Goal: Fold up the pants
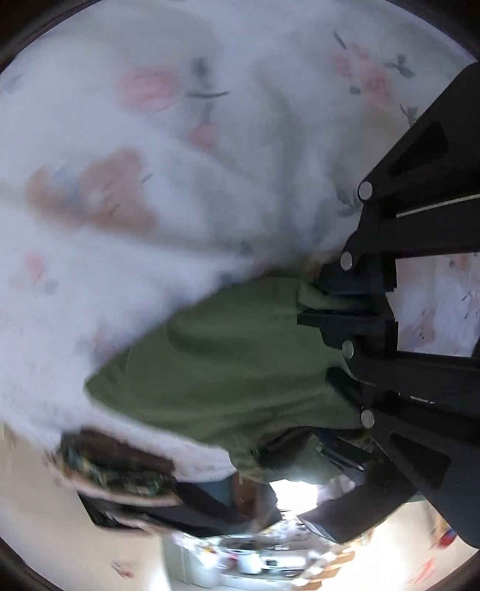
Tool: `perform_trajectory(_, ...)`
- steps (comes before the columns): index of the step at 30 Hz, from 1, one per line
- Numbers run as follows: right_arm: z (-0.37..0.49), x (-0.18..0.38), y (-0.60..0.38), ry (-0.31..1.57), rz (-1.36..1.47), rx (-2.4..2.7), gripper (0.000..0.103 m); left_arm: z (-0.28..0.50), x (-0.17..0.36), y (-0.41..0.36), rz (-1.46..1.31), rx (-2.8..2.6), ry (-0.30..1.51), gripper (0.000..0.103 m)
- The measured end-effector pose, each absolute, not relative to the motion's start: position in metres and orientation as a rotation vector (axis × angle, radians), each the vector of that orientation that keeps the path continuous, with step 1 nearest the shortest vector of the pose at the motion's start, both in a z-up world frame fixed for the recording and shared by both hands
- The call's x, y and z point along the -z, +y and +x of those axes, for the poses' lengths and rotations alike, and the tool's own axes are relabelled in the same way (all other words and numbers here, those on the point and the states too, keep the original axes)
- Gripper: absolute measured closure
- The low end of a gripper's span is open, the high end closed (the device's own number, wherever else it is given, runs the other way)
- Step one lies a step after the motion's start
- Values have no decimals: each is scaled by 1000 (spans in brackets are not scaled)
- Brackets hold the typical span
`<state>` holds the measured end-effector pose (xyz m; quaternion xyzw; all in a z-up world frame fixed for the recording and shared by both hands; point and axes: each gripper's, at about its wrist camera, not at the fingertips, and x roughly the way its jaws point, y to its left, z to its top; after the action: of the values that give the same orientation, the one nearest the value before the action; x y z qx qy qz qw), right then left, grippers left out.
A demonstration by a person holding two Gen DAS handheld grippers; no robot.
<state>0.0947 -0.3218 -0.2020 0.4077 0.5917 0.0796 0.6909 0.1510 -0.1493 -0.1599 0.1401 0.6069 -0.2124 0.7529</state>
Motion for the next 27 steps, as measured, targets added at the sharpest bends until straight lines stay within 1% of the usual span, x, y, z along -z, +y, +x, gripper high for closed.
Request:
perform_trajectory(3,89,168,-332,1267,818,-172,100,155,149,-144,217,496,1333,19)
perform_trajectory(5,85,160,-337,1277,721,-121,100,158,148,-143,192,488,1324,19)
perform_trajectory(6,85,167,-335,1309,683,-82,98,159,153,-145,198,475,1337,19)
perform_trajectory(7,87,177,-330,1355,670,-65,94,159,159,-146,213,462,1361,19)
perform_trajectory(8,88,188,-325,1413,662,-49,89,158,162,-149,236,458,1363,19)
perform_trajectory(9,87,195,-325,1464,649,-29,86,156,161,-152,263,459,1348,19)
perform_trajectory(11,84,184,-331,1419,646,12,85,151,155,-155,304,470,1322,19)
perform_trajectory(13,78,160,-340,1337,599,80,85,146,151,-156,313,476,1315,19)
perform_trajectory(16,84,134,-327,1236,546,14,85,145,140,-150,237,473,1333,19)
perform_trajectory(19,118,116,-293,1176,438,-119,85,141,114,-124,85,517,1363,19)
perform_trajectory(22,168,107,-278,1148,344,-168,84,140,77,-93,62,498,1290,19)
perform_trajectory(23,184,108,-278,1154,349,-176,76,140,68,-85,66,476,1265,19)
perform_trajectory(24,198,111,-283,1161,368,-189,56,144,61,-70,64,446,1244,19)
perform_trajectory(25,213,116,-286,1173,383,-183,46,154,52,-52,44,401,1220,19)
perform_trajectory(26,224,121,-292,1181,393,-170,43,159,49,-40,33,373,1208,19)
perform_trajectory(27,236,126,-296,1186,389,-162,43,167,47,-31,29,344,1197,19)
